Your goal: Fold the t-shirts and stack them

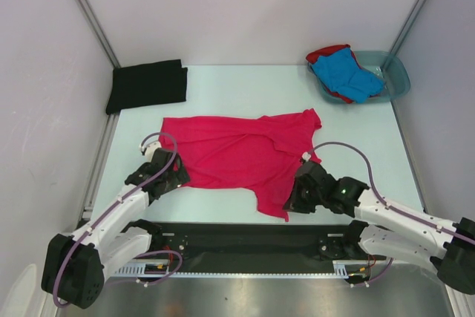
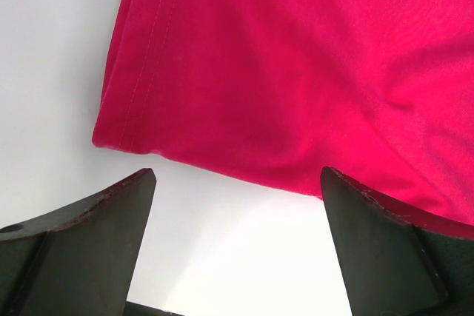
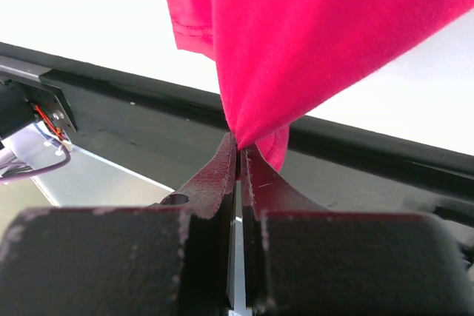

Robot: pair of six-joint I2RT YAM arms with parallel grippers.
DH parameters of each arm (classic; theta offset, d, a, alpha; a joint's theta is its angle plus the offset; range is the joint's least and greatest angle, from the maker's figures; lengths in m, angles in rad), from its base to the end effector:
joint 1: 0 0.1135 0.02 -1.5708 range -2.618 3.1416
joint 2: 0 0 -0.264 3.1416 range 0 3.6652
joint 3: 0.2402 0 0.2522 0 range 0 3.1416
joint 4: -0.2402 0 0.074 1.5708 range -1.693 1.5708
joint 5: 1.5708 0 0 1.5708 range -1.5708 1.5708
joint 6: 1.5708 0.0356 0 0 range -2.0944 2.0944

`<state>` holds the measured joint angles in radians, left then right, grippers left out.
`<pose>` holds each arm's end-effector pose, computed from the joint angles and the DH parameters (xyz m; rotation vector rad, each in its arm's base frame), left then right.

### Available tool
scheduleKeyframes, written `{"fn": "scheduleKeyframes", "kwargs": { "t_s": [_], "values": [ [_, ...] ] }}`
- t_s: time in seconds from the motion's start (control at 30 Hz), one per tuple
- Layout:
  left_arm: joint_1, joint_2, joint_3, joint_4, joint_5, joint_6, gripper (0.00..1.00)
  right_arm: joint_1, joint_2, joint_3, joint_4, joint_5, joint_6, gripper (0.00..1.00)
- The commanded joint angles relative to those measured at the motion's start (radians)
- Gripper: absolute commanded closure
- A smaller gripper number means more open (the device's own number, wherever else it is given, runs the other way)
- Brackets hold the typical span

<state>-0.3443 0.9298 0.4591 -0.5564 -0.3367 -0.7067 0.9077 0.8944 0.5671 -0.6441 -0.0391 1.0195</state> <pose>0.1577 -0.0441 0.1754 -0.5689 2.4459 0.0180 0.1022 0.1331 0.2070 0.1366 2.7363 0.7258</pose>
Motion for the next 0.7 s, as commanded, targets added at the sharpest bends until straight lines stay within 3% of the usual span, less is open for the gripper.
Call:
{"fn": "scheduleKeyframes", "kwargs": {
  "t_s": [0.0,0.33,0.57,0.67],
  "values": [
    [-0.002,0.006,0.026,0.024,0.004,0.013,0.00,-0.007,0.049,0.066,0.075,-0.011,-0.007,1.00],
    [-0.002,0.012,0.036,0.044,0.018,0.036,0.00,-0.190,0.326,0.227,0.152,-0.022,-0.206,1.00],
    [-0.002,-0.020,0.015,0.209,0.214,0.113,0.00,-0.288,0.469,0.332,0.173,-0.011,-0.328,1.00],
    [-0.004,-0.037,-0.016,0.359,0.387,0.147,0.00,-0.329,0.503,0.344,0.215,-0.045,-0.360,1.00]
  ]
}}
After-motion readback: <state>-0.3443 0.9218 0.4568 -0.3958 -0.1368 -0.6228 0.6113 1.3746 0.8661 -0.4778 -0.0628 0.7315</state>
